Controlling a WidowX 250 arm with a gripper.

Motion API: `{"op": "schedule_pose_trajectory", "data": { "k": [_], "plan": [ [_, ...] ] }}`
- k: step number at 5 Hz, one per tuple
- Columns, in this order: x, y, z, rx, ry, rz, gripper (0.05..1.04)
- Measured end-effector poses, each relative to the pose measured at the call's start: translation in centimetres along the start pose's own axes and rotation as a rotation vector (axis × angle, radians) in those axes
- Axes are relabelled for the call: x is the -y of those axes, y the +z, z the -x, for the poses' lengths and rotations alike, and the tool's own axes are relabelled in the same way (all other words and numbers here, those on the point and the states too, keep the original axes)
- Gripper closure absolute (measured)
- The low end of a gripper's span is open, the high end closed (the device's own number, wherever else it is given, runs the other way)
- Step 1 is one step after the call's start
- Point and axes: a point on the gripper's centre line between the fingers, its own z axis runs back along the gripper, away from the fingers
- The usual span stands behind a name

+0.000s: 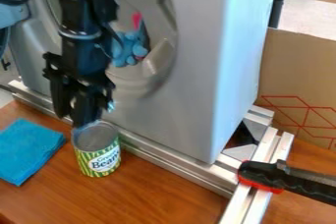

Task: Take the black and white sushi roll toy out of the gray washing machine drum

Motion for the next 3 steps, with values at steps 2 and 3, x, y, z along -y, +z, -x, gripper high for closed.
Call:
{"op": "schedule_pose_trajectory", "data": {
  "k": [2,3],
  "plan": [
    [0.5,-3.7,4.5,-0.079,-0.079,-0.076,0.594],
    [-1.9,-4.7,6.8,-0.026,-0.034,-0.05,0.594]
  ]
}}
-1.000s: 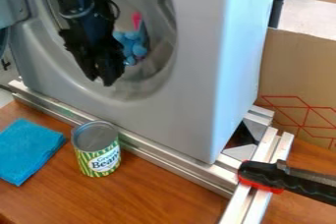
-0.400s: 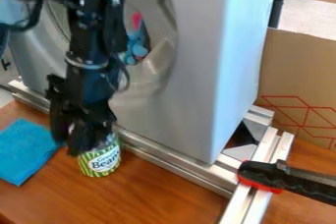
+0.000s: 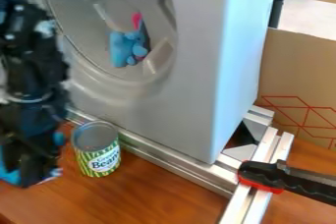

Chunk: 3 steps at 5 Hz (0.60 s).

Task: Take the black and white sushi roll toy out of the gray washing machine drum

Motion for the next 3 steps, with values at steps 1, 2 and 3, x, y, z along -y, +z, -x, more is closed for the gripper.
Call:
{"op": "schedule_pose_trajectory", "data": {
  "k": [1,2,3],
  "plan": [
    [-1.7,-1.9,-0.1,0.078,0.016,0.063,0.594],
    [-2.3,-4.2,-1.2,0.119,-0.019,0.105,0.594],
    [-1.9,-7.5,-2.3,0.088,-0.043,0.14,0.594]
  ]
}}
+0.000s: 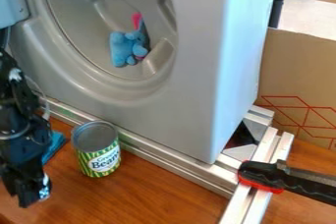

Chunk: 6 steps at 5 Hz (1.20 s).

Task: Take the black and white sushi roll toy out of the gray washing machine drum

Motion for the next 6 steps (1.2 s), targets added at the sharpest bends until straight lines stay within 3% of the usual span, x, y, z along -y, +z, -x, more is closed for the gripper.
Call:
{"op": "schedule_pose_trajectory", "data": {
  "k": [3,4,5,6],
  "plan": [
    [-0.4,-2.2,-1.5,-0.004,0.009,-0.039,0.595],
    [-0.6,-2.0,-1.5,-0.028,0.013,-0.031,0.522],
    [-0.5,-1.8,-1.2,-0.053,0.027,-0.01,0.205],
    [-0.5,-1.0,-1.1,-0.019,0.071,0.031,0.07]
  ]
}}
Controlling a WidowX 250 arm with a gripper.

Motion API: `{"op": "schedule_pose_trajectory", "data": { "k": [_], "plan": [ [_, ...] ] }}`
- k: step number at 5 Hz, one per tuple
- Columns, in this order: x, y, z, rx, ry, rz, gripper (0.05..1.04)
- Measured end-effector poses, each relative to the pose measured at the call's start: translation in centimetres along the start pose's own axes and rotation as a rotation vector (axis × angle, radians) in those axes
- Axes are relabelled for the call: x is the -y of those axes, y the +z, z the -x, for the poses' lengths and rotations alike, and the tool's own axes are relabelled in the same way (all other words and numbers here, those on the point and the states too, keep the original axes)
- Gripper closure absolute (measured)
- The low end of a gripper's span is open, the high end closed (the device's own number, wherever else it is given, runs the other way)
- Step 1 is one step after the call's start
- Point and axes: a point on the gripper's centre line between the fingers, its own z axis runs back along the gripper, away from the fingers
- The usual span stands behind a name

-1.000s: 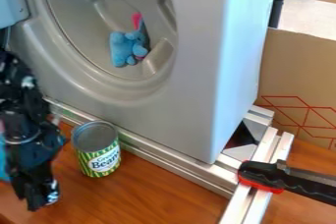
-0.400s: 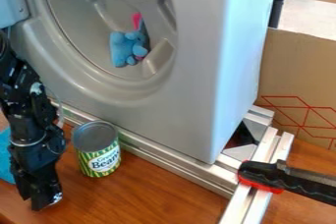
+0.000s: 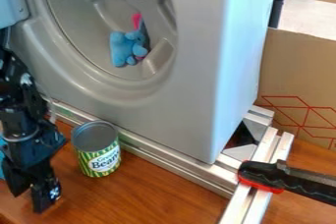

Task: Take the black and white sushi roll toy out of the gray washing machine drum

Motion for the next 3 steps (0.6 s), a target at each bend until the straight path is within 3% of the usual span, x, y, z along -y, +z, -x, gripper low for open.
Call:
{"op": "schedule_pose_trajectory", "data": {
  "k": [1,2,3],
  "plan": [
    [-0.3,3.5,0.2,0.037,0.065,-0.043,0.075],
    [-0.7,8.5,0.1,0.086,0.044,-0.073,0.078],
    [-0.4,13.4,-1.1,0.184,0.005,-0.088,0.079]
  ]
}}
